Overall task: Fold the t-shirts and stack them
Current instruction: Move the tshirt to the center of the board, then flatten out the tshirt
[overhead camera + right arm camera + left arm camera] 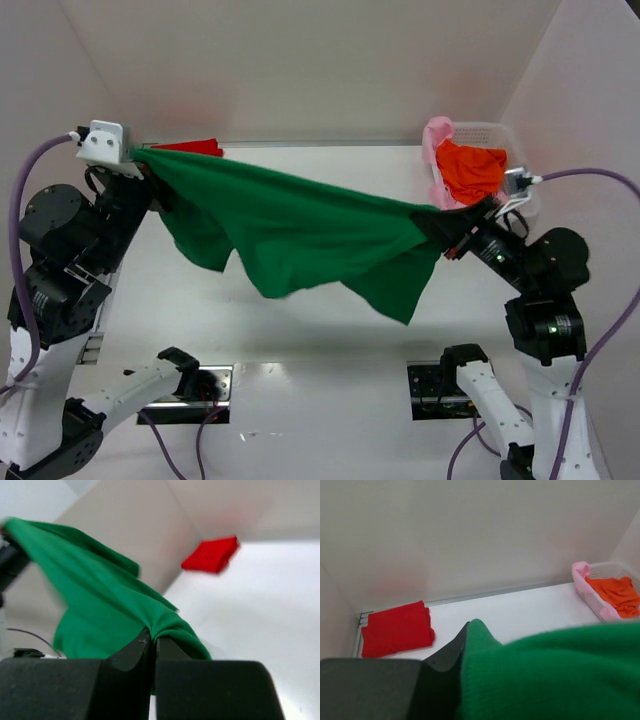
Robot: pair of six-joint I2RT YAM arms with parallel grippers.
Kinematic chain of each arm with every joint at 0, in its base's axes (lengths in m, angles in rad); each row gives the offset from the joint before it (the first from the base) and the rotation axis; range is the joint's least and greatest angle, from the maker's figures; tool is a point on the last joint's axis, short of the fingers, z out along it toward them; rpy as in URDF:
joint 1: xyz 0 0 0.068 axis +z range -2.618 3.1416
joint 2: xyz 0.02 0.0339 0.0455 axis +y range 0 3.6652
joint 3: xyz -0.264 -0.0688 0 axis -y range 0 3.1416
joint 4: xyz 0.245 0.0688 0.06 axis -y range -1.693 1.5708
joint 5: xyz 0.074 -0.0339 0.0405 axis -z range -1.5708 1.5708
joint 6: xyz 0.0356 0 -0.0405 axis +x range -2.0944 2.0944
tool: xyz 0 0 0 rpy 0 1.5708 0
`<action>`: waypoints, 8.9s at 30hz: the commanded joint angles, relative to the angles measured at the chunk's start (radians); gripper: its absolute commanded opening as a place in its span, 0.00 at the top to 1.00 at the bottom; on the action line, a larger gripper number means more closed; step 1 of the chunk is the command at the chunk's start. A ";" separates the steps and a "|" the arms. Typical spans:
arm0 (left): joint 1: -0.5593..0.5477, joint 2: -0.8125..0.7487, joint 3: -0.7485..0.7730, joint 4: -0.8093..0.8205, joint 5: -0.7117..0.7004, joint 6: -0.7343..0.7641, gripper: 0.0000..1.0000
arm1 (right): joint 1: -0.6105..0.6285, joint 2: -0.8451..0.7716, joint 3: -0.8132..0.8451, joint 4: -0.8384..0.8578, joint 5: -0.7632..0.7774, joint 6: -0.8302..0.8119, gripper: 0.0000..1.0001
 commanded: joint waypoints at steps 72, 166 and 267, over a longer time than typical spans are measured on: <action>-0.019 0.377 -0.620 -0.125 0.481 -0.538 0.00 | 0.219 0.524 -0.168 0.177 0.426 0.021 0.28; 0.530 0.414 -0.532 0.286 0.270 -0.754 1.00 | 0.506 0.674 -0.205 0.209 0.477 -0.042 0.24; 0.670 0.440 -0.494 0.338 0.239 -0.737 1.00 | 0.865 1.521 0.425 0.016 0.791 -0.176 1.00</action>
